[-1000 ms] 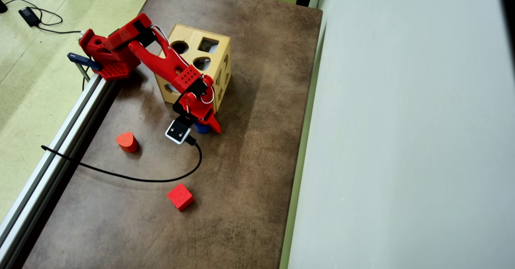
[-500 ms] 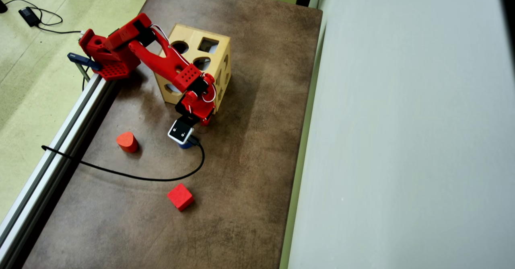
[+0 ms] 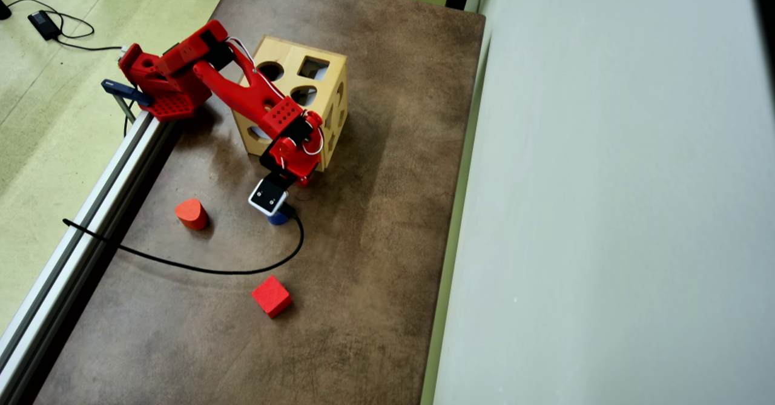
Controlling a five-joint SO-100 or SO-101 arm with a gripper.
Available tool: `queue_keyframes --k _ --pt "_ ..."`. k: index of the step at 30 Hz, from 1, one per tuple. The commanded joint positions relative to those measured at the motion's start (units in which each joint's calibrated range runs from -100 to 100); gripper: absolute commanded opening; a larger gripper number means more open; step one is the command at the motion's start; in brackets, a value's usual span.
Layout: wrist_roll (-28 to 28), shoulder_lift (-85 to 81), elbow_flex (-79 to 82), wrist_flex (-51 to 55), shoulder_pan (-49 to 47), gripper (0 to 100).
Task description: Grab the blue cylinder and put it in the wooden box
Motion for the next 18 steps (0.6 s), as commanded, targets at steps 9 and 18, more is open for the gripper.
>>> queue_keyframes --k 9,18 --pt "0.29 -3.09 0.08 7.1 2.54 37" --pt "0.49 -9.97 -0.01 8.79 7.23 37"
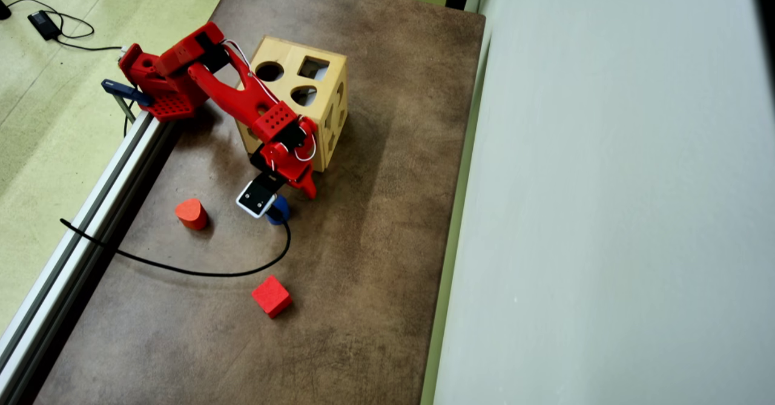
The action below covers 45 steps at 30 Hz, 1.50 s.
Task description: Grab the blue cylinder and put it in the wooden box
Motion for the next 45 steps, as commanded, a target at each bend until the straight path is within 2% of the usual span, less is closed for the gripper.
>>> queue_keyframes --k 1,5,14,22,39,42,45 --pt "0.44 -4.46 -0.19 0.64 1.78 37" --pt "2.93 -4.04 -0.19 0.08 4.9 37" --pt "4.79 -3.53 -1.18 -0.49 8.61 37" --pt "4.88 -3.44 -0.28 -6.12 8.76 37" --pt "4.84 2.93 -1.26 -7.0 7.8 36" --pt "4.84 2.93 -1.18 -8.53 7.8 34" --pt "4.84 2.93 -1.18 -9.17 7.8 27"
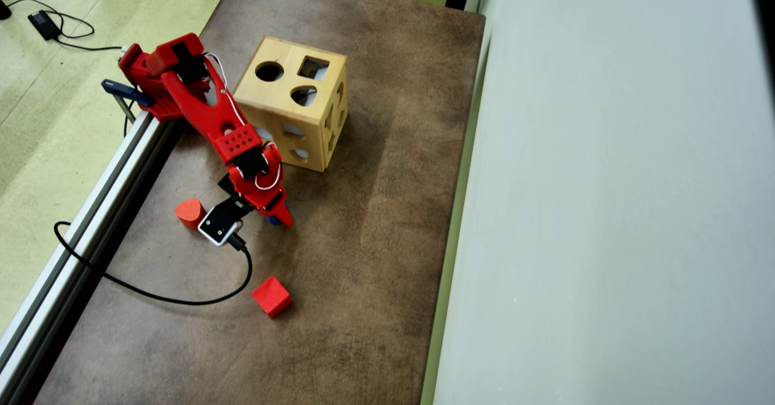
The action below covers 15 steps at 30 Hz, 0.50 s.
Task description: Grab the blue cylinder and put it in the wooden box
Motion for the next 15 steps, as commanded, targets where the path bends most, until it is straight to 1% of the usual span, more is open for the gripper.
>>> queue_keyframes --k 1,8,10,15 --pt "0.24 -0.72 -1.18 -1.1 -0.32 24" --pt "0.24 -0.72 -1.18 -1.18 -0.32 8" --pt "0.24 -0.72 -1.18 -1.18 -0.32 7" --pt "0.24 -1.06 -1.09 -1.1 -0.32 7"
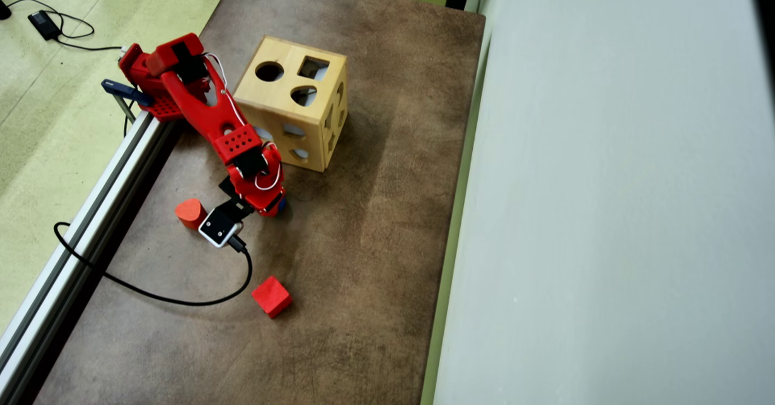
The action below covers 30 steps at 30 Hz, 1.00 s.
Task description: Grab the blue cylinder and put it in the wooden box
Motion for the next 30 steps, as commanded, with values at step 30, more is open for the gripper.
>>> queue_keyframes --k 30 --pt "0.15 -2.59 8.04 0.75 -5.08 33"
